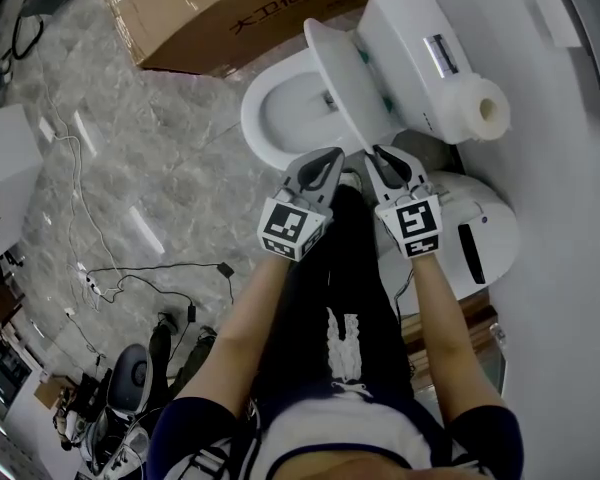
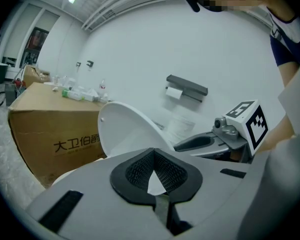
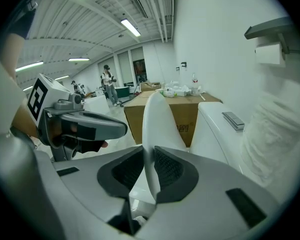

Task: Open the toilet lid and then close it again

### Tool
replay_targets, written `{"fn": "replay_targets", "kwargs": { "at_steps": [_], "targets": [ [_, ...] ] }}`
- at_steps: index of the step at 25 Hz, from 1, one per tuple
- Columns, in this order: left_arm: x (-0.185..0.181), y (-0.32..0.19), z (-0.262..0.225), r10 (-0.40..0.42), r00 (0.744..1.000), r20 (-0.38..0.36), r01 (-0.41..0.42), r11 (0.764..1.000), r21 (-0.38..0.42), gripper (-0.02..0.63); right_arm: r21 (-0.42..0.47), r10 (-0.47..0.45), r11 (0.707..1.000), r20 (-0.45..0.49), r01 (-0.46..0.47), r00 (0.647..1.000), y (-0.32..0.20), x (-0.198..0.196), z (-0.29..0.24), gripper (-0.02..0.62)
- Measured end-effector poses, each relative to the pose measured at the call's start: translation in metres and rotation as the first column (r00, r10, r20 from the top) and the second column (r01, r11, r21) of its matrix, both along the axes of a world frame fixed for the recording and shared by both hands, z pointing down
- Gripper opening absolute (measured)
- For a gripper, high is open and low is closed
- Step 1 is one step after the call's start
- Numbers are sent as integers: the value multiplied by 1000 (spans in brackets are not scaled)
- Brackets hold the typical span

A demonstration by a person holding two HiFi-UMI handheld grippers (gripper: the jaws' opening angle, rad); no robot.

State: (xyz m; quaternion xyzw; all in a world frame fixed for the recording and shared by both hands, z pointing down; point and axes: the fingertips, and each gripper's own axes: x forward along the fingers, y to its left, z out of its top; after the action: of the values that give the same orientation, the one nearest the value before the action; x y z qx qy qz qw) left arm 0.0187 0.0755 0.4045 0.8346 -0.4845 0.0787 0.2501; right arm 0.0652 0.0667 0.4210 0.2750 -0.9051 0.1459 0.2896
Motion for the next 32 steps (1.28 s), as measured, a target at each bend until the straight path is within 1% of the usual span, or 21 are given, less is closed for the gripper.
{"fn": "replay_targets", "kwargs": {
  "at_steps": [4, 6, 12, 19, 24, 32],
  "targets": [
    [4, -4, -1, 11, 1000, 3, -11, 1000, -3, 6, -6, 78, 997, 28, -78, 997, -9, 13, -3, 61],
    [6, -7, -1, 17, 1000, -1, -17, 1000, -2, 6, -5, 102, 995, 31, -102, 994, -15, 18, -5, 61],
    [18, -12, -3, 32, 999, -9, -32, 999, -4, 6, -7, 110, 994, 22, -110, 994, -21, 27, -8, 57],
    [35, -20, -3, 56, 998, -5, -56, 998, -8, 6, -27, 141, 990, 46, -140, 989, -31, 39, -11, 57],
    [44, -26, -5, 72, 997, -5, -72, 997, -4, 6, -43, 181, 983, 76, -178, 981, -40, 50, -15, 57],
    [58, -40, -7, 85, 996, -9, -85, 996, 9, 6, -45, 227, 974, 83, -224, 970, -55, 70, -19, 54]
  ]
}}
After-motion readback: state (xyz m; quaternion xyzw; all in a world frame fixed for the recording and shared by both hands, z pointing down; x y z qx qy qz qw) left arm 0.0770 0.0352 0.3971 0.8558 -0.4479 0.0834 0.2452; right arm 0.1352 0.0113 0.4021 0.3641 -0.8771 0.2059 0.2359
